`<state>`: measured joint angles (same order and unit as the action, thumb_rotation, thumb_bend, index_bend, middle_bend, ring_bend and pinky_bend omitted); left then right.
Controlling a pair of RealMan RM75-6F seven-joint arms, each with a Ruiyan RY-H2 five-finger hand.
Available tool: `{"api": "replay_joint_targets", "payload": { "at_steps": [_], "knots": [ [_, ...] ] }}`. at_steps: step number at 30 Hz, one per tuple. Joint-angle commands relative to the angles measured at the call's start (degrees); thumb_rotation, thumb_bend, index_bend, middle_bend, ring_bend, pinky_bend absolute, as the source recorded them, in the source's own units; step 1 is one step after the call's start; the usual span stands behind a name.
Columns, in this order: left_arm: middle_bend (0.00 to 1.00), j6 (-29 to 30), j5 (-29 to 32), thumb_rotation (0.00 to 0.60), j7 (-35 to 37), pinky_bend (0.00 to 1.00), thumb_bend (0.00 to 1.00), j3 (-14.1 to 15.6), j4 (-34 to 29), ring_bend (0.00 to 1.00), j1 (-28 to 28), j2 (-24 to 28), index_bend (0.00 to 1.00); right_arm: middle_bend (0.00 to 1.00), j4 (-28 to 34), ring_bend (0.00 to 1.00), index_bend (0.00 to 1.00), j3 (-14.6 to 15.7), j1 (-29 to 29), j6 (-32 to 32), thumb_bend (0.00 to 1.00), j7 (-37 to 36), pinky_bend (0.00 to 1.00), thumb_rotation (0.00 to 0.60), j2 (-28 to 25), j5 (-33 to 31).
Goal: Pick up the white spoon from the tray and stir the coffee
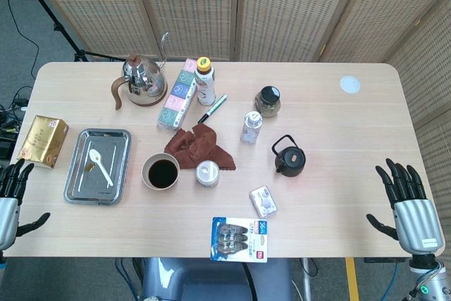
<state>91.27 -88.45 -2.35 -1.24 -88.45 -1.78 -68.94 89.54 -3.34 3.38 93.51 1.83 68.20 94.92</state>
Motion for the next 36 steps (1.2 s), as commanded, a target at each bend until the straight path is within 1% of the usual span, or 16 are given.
{"api": "replay_joint_targets", "payload": {
  "at_steps": [1,8,11,12,13,14,16,17,19,20,23,24,27,36],
  "knots": [
    [0.0,-0.21,0.07,0.6,0.33,0.0,0.0,0.09,-0.1,0.0,0.06,0.16,0.0,0.0,0.16,0.0,0.0,-0.15,-0.02,0.14,0.0,-0.61,0.0,0.6,0.14,-0.07],
    [0.0,-1.37,0.15,0.6,1.01,0.0,0.0,0.02,0.23,0.0,-0.43,0.43,0.0,0.0,-0.19,0.0,0.0,-0.16,0.07,-0.06,0.0,-1.39,0.0,0.6,0.41,-0.27],
    [0.0,-3.65,-0.26,0.6,0.61,0.0,0.0,0.56,1.45,0.0,-1.47,0.58,0.01,0.0,-0.1,0.0,0.0,-0.22,0.09,-0.05,0.0,-1.38,0.0,0.6,0.44,-0.33],
    [0.0,-8.04,-1.58,0.6,0.02,0.0,0.0,1.93,3.24,0.0,-3.53,0.37,0.02,0.0,-0.07,0.0,0.0,-0.23,0.08,-0.3,0.0,-1.22,0.0,0.6,0.48,-0.68],
    [0.0,-10.48,-1.96,0.6,0.29,0.0,0.0,2.15,4.87,0.0,-4.95,-0.1,0.03,0.0,-0.05,0.0,0.0,-0.27,0.09,-0.51,0.0,-1.13,0.0,0.6,0.48,-0.96],
    [0.0,-11.68,-2.37,0.6,0.84,0.0,0.0,2.17,6.63,0.0,-5.89,-0.85,0.04,0.0,0.03,0.0,0.0,-0.33,0.08,-0.6,0.0,-1.18,0.0,0.6,0.45,-1.19],
    [0.0,-12.56,-3.31,0.6,1.89,0.0,0.0,2.15,9.79,0.0,-7.06,-2.36,0.05,0.0,0.12,0.0,0.0,-0.47,0.05,-0.59,0.0,-1.33,0.0,0.6,0.36,-1.48],
    [0.0,-12.79,-4.55,0.6,3.02,0.0,0.0,2.22,12.49,0.0,-8.01,-3.45,0.05,0.0,0.17,0.0,0.0,-0.57,0.04,-0.58,0.0,-1.38,0.0,0.6,0.33,-1.65],
    [0.0,-12.38,-7.45,0.6,7.01,0.0,0.0,2.42,18.57,0.0,-9.88,-5.75,0.07,0.0,0.2,0.0,0.0,-0.67,0.07,-0.72,0.0,-1.33,0.0,0.6,0.37,-1.92],
    [0.0,-12.4,-8.32,0.6,10.02,0.0,0.0,2.47,23.08,0.0,-10.84,-7.64,0.09,0.0,0.19,0.0,0.0,-0.69,0.12,-0.91,0.0,-1.23,0.0,0.6,0.43,-2.08],
    [0.0,-13.49,-8.64,0.6,15.34,0.0,0.0,2.62,30.68,0.0,-12.51,-11.21,0.1,0.0,0.14,0.0,0.0,-0.56,0.28,-1.48,0.0,-1.02,0.0,0.6,0.58,-2.24],
    [0.0,-13.44,-8.68,0.6,16.08,0.0,0.0,2.48,32.28,0.0,-12.92,-12.11,0.1,0.0,0.12,0.0,0.0,-0.54,0.33,-1.64,0.0,-0.97,0.0,0.6,0.65,-2.29],
    [0.0,-13.89,-8.22,0.6,17.43,0.0,0.0,1.94,35.37,0.0,-14.16,-14.32,0.1,0.0,0.07,0.0,0.0,-0.49,0.45,-2.05,0.0,-0.9,0.0,0.6,0.77,-2.48],
    [0.0,-16.96,-6.79,0.6,15.41,0.0,0.0,1.36,37.5,0.0,-16.68,-17.66,0.1,0.0,-0.07,0.0,0.0,-0.63,0.55,-2.47,0.0,-1.25,0.0,0.6,0.67,-3.06]
  ]
}}
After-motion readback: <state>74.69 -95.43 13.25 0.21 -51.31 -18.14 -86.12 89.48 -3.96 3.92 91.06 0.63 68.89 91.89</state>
